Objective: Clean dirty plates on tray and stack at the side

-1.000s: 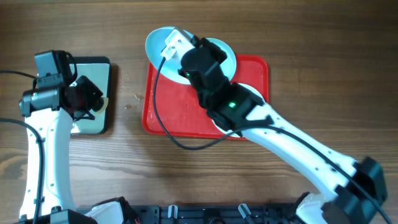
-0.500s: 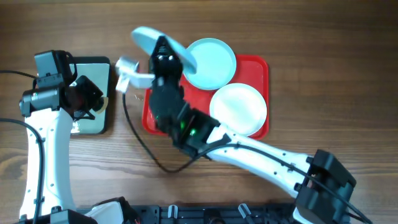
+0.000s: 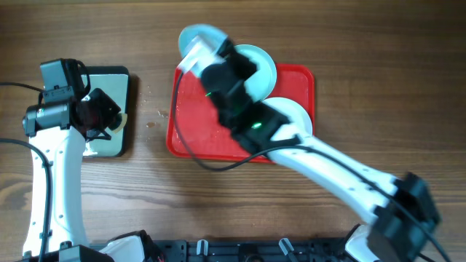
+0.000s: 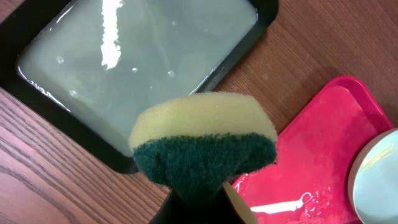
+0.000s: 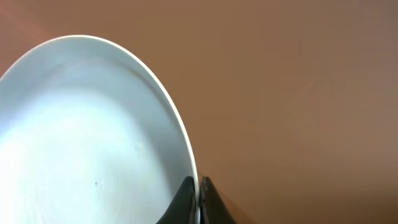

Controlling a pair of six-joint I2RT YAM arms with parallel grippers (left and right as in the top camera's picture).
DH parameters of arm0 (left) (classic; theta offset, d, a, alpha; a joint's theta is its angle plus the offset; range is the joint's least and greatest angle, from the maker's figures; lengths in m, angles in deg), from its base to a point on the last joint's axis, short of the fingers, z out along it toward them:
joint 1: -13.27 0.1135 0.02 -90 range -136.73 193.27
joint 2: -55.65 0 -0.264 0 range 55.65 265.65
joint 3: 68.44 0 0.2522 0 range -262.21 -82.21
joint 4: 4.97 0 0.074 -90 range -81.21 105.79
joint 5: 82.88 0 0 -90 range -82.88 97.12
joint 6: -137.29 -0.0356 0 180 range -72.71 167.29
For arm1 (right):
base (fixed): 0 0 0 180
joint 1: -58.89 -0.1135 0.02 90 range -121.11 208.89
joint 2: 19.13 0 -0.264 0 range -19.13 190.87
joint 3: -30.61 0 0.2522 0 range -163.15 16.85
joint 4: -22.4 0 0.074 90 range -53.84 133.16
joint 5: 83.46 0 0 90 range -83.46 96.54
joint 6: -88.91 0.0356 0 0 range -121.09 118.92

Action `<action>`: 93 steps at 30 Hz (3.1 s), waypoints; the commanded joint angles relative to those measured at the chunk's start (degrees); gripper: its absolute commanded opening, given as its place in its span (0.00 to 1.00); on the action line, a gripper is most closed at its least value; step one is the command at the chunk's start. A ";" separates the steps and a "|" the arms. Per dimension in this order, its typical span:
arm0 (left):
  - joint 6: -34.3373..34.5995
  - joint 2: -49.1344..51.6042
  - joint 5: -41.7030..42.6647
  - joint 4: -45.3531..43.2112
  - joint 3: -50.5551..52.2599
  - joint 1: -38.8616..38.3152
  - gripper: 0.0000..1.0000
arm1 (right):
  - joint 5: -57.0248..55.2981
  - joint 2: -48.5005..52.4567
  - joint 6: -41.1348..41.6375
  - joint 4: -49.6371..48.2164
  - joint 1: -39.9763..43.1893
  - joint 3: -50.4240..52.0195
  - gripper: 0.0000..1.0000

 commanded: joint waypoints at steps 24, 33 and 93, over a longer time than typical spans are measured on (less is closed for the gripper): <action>-0.94 -0.24 0.24 -0.20 -0.70 0.26 0.04 | 59.93 15.67 45.24 30.08 69.59 0.37 0.04; -0.94 -0.24 0.26 -0.17 -0.70 0.26 0.04 | 66.99 13.16 45.13 31.15 69.31 0.33 0.36; -0.92 -0.24 6.73 -3.06 -0.70 -3.50 0.04 | 63.14 24.33 45.44 18.14 22.10 -0.57 0.04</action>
